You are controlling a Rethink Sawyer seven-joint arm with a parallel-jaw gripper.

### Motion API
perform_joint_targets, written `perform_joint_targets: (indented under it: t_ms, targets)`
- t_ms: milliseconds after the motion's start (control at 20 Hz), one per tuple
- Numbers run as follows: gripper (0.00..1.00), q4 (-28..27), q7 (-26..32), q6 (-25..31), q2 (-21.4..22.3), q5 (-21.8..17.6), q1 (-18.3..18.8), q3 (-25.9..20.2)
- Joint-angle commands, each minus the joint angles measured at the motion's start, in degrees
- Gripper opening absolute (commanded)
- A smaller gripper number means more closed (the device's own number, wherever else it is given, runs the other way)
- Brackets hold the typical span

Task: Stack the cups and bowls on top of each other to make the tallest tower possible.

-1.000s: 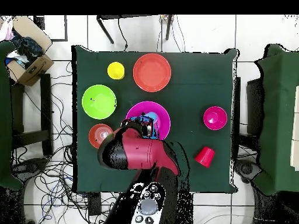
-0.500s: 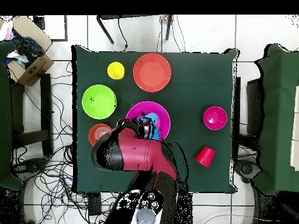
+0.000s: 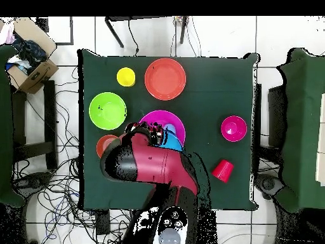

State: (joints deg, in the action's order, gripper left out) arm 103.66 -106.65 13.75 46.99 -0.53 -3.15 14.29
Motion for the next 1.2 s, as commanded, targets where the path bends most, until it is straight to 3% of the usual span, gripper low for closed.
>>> perform_joint_targets:
  t_ms: [50,550,1000,1200]
  targets:
    - [1.00,4.17,-8.49,4.16,-3.37,3.00,0.80,-8.60]
    - [1.00,4.90,-9.72,10.35,-2.78,6.02,-2.84,-7.24]
    - [1.00,7.96,-10.18,9.67,-1.86,9.25,-3.43,-9.13]
    - [1.00,10.15,-10.07,5.79,-2.03,10.17,-2.54,-11.06]
